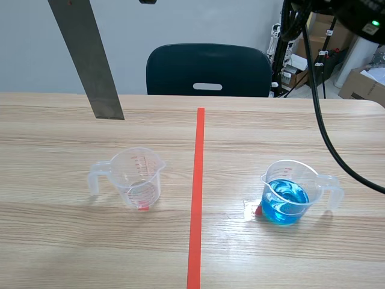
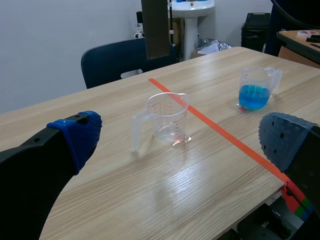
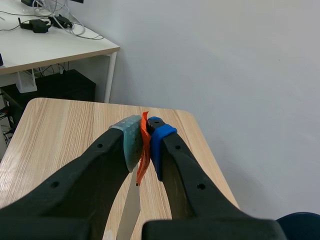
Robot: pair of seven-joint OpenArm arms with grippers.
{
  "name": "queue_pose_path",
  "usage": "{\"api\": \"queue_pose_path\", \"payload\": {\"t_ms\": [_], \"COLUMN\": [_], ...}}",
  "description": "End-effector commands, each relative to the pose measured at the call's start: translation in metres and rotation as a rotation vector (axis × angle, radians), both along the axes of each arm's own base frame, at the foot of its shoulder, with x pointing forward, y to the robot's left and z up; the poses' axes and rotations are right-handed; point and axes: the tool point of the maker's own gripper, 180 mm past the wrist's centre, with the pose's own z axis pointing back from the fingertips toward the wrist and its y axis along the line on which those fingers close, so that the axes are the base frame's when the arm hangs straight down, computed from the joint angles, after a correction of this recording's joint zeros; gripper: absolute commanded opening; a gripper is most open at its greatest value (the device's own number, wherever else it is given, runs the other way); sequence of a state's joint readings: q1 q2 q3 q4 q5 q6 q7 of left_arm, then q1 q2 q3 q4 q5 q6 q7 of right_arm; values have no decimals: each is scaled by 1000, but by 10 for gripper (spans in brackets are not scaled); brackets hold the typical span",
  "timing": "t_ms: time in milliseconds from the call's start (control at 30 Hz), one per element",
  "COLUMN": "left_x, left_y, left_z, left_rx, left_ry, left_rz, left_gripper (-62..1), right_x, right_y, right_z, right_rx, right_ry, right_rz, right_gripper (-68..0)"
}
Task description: Do the redox reaction experiment. move the plate over the left beaker
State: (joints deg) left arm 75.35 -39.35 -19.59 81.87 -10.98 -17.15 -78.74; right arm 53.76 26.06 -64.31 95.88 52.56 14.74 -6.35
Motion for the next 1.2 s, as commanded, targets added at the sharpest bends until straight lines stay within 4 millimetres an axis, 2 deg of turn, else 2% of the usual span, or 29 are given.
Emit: {"api": "queue_pose_path", "payload": {"t_ms": [0,267,1167], "left_x": [1,5,5], "left_y": [0,7,7], "left_z": [8,12,11], "left_rx": [-19,-39,-38], "left_ry": [-33,-45,-44], "left_rz": [10,52,52], "left_gripper": [14,14,14], "right_x": [-1,-1,-2], "right_y": [0,0,1], "right_z": [15,15,13], "right_rx": [28,29,28], "right_ry": [-29,-28,-24], "right_rz": [5,6,9], "right_gripper": [-671,-671,-671]}}
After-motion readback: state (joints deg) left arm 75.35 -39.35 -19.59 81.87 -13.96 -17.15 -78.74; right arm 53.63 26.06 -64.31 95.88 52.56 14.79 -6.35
